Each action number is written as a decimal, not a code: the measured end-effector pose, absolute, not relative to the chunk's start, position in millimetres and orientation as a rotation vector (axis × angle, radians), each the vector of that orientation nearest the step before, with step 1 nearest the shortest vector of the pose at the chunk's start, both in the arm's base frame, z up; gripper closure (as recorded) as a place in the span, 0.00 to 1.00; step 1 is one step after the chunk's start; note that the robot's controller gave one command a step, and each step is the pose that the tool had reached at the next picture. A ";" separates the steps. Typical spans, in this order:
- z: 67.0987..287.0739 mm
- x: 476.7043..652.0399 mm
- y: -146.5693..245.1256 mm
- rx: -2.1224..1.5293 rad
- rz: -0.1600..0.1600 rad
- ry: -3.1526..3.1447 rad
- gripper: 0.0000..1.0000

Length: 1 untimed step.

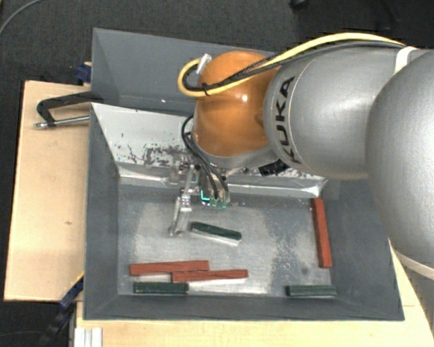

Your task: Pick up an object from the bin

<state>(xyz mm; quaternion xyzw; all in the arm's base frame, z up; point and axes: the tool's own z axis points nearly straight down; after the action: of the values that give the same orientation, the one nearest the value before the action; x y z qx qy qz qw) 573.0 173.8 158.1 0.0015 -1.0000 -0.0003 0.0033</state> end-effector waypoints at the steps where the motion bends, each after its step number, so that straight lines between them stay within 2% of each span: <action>1: 66.5 573.8 90.5 0.188 0.004 -3.130 0.00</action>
Offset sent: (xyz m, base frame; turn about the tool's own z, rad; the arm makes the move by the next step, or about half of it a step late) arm 0.0016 -0.0793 -0.0881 -0.1222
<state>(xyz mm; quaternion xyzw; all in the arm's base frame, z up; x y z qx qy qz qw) 573.8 90.5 66.5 0.0601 -0.9982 0.0014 0.0031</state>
